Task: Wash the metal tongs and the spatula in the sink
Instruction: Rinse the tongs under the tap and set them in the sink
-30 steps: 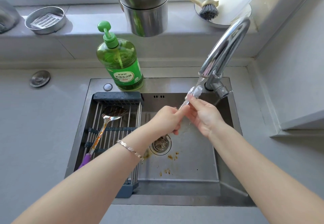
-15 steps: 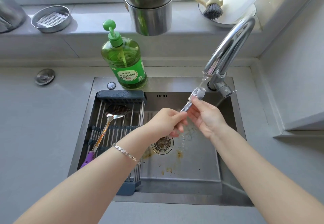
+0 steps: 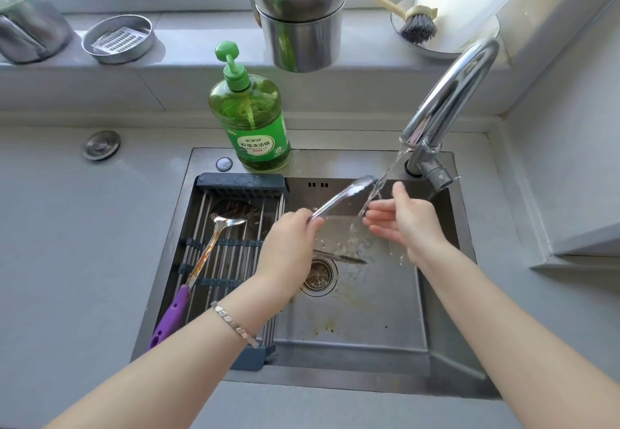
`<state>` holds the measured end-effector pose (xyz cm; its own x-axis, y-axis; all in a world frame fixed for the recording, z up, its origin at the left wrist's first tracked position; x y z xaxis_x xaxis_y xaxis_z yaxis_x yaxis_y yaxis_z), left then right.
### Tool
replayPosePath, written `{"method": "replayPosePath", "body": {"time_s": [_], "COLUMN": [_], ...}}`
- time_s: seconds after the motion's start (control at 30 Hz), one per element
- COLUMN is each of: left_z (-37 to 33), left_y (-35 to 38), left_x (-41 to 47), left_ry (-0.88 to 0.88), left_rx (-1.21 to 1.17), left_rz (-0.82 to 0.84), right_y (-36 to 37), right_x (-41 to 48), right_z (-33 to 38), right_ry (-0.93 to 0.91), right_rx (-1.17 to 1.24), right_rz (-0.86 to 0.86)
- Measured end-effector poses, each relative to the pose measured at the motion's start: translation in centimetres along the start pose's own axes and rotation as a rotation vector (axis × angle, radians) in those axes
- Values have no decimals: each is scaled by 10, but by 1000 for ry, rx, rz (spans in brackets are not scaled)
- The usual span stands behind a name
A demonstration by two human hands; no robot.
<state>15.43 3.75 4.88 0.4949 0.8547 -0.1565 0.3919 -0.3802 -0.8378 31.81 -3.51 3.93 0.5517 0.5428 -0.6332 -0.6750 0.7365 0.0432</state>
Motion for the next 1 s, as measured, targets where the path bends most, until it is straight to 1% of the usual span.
{"method": "replayPosePath", "body": {"time_s": [0.07,0.17,0.2,0.27,0.37,0.43,0.5,0.6,0.67,0.73,0.8,0.9,1.0], "left_z": [15,26,25,22,15,9,3,-3,-6,-6,-6,-1,4], "left_y": [5,20,25,33,46,54,60,65,65,66,66,66,66], "left_x": [3,-1,-4,-10,-15,-16,-16,-16,-15,-13,-11,-12,-14], "left_ry": [-164,-408,-442,-456,-455,-476,-494,-521,-535,-546,-540,-529,-550], "left_rx": [-103,-437,-515,-645,-865,-965,-1021,-1114,-1149,-1152,-1155,-1160,-1165], "left_rz": [72,308,380,493,607,673,735,815,839,845,848,849,859], "right_y": [-11,-26,-27,-21,-1,13,20,18,13,15,22,27,21], "right_x": [5,12,13,12,6,2,1,4,6,5,1,-2,1], "right_z": [0,-4,-7,-13,-22,-28,-28,-18,-10,-11,-21,-32,-27], "right_ry": [-29,-22,-2,35,68,44,-2,-14,-16,-27,-26,42,25], "right_rx": [-36,-14,8,36,57,21,-17,19,49,97,134,190,210], "right_rz": [-13,-3,31,138,321,373,323,137,45,8,36,151,208]}}
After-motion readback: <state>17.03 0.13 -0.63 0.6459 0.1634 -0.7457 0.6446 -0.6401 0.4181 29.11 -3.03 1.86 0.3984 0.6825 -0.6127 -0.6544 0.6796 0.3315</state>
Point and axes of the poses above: each hand's wrist, its own x-axis towards the middle knuckle, its own y-axis out of the palm, z = x × y, the point moved 5 cm from there along x, towards the middle knuckle, and after that the axes turned 6 degrees about x, right-handed, at the moved point
